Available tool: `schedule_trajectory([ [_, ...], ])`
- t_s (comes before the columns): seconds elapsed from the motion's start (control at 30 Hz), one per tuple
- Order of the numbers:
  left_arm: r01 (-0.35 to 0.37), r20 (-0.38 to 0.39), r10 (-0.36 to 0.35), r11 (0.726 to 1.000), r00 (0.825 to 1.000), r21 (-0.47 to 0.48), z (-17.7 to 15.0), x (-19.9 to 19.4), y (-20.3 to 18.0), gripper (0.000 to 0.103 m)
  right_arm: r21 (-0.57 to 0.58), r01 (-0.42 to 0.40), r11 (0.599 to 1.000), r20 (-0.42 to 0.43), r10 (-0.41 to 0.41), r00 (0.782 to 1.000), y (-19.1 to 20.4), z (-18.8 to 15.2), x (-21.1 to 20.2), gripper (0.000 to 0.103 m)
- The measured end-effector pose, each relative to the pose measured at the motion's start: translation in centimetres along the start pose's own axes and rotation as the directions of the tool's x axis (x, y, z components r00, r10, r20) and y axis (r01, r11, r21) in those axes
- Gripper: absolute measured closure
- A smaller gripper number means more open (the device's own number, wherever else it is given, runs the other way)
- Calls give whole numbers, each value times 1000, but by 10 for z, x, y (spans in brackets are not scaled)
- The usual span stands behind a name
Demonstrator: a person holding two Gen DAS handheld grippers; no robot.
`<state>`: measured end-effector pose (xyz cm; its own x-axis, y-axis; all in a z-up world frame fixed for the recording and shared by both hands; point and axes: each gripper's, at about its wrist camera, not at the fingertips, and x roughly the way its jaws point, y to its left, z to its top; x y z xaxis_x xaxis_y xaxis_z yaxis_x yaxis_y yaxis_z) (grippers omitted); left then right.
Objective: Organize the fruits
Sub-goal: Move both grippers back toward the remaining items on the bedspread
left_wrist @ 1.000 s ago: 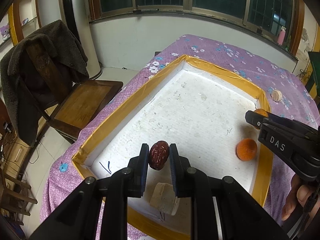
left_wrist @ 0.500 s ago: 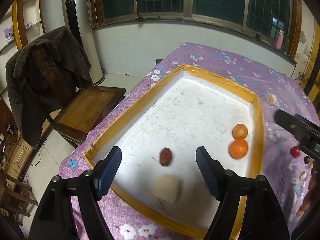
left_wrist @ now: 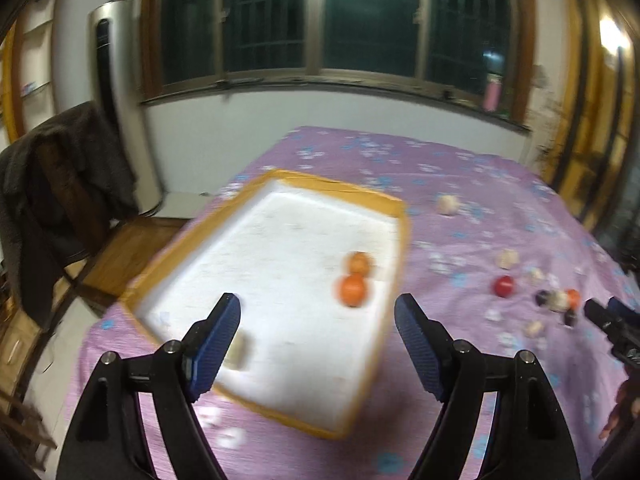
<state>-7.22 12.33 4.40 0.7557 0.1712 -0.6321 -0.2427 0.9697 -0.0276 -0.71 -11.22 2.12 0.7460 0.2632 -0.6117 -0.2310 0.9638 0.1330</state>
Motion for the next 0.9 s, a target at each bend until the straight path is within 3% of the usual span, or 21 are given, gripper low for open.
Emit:
schedule_trajectory([
  [0.1, 62, -22, -60, 997, 998, 54, -8, 3, -29, 23, 20, 72, 997, -18, -72, 997, -38, -17, -10, 8],
  [0.27, 90, -54, -84, 988, 995, 128, -17, 17, -66, 23, 61, 149, 987, -87, -143, 986, -87, -41, -3, 10],
  [0.33, 102, -64, -94, 986, 994, 134, -17, 21, -73, 23, 74, 155, 985, -100, -147, 984, -99, -45, 1, 20],
  [0.53, 121, -71, -111, 980, 991, 160, -19, 26, -89, 23, 49, 154, 987, -151, -145, 978, -98, -36, 33, 37],
  [0.63, 132, -67, -123, 977, 990, 165, -20, 27, -94, 23, 46, 173, 984, -147, -165, 975, -100, -29, 40, 41],
  [0.9, 171, -90, -157, 970, 983, 174, -20, 37, -115, 23, 38, 207, 978, -237, -193, 952, -104, -21, 68, 50],
])
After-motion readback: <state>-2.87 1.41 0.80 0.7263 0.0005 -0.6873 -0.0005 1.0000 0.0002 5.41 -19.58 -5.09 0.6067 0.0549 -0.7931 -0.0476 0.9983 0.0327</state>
